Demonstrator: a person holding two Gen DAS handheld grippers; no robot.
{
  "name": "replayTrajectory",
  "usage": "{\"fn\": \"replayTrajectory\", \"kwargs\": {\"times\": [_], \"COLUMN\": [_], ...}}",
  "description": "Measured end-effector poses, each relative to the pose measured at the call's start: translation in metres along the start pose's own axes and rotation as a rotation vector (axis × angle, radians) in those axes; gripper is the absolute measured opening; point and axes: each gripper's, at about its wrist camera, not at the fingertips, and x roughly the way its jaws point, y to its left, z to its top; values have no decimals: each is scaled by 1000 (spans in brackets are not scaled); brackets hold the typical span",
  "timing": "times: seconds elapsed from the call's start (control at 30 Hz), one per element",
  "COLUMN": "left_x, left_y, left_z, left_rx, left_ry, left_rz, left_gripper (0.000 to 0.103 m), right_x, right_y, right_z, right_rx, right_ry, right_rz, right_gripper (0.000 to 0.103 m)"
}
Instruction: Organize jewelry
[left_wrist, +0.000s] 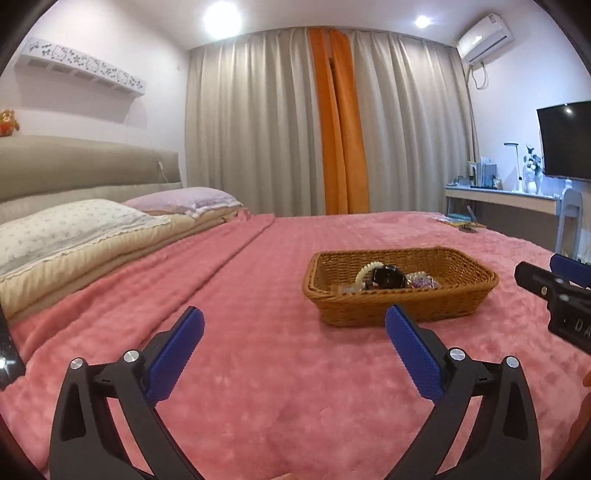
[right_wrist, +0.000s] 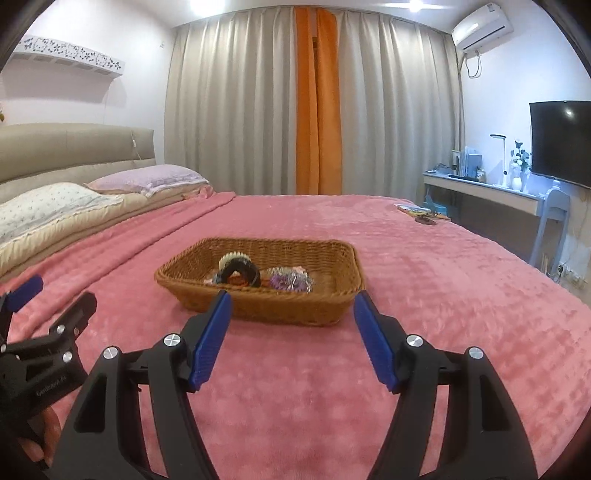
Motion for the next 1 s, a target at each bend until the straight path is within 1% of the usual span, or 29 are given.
{"fn": "replayTrajectory", "kwargs": {"times": [0.03, 0.1, 0.17, 0.27, 0.47, 0.7, 1.0], "left_x": [1, 5, 3, 1, 7, 9, 9], "left_y": [-2, -6, -6, -4, 2, -3, -5], "left_z": [-2, -3, -5, -6, -7, -8, -8], "left_rx": [7, 22, 24, 11, -26, -4, 0], "left_ry": [6, 17, 6, 0, 27, 41, 32], "left_rz": [2, 4, 1, -8, -30, -25, -24], "left_gripper": [95, 95, 95, 95, 95, 95, 95], "right_x": [-2, -6, -8, -5, -5, -3, -1], "right_y": [-1, -1, 1, 4, 4, 6, 4], "right_z": [-4, -7, -9, -12, -14, -16, -18], "right_rx": [0, 2, 3, -3, -5, -4, -5], "right_ry": [-2, -13, -27, -19, -18, -10, -6], "right_rz": [-4, -8, -7, -8, -6, -19, -24], "right_gripper": [65, 72, 73, 73, 73, 73, 73]}}
